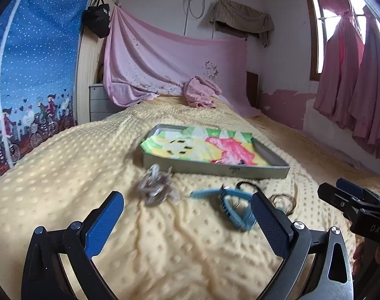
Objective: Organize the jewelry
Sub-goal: 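Withdraw the left tool from the tray and reach toward the silver clip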
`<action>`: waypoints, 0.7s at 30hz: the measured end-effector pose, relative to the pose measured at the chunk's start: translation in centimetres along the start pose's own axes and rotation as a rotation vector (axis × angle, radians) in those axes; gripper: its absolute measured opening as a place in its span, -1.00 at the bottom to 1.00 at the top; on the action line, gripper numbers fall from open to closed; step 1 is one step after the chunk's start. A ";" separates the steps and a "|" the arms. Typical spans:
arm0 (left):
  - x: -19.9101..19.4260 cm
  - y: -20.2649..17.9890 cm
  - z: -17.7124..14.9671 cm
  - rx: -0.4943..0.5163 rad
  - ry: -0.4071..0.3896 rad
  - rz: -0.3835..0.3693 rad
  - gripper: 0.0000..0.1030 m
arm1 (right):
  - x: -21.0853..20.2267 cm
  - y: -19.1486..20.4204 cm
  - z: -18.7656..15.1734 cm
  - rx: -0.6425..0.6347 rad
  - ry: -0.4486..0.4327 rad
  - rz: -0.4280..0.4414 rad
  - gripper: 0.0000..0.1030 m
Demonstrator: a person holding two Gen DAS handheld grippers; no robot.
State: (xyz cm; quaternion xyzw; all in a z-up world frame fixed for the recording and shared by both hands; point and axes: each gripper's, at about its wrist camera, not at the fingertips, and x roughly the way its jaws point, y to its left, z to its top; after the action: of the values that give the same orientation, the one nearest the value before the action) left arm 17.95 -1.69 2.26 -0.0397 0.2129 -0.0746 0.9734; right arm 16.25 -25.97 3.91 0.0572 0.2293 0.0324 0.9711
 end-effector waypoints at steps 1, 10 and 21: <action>-0.2 0.4 -0.3 -0.003 0.007 0.008 0.99 | 0.0 0.2 -0.3 -0.007 0.008 0.002 0.79; -0.8 2.8 -1.8 -0.042 0.045 0.053 0.99 | 0.6 1.6 -1.4 -0.025 0.060 0.016 0.79; -0.4 3.5 -0.4 -0.022 -0.005 0.106 0.99 | 1.9 2.6 -1.0 -0.039 0.033 0.034 0.79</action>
State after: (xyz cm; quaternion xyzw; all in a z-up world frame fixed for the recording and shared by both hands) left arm 17.86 1.87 1.73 -0.0393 0.2133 -0.0204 0.9760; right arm 17.41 -23.09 2.49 0.0418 0.2435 0.0542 0.9675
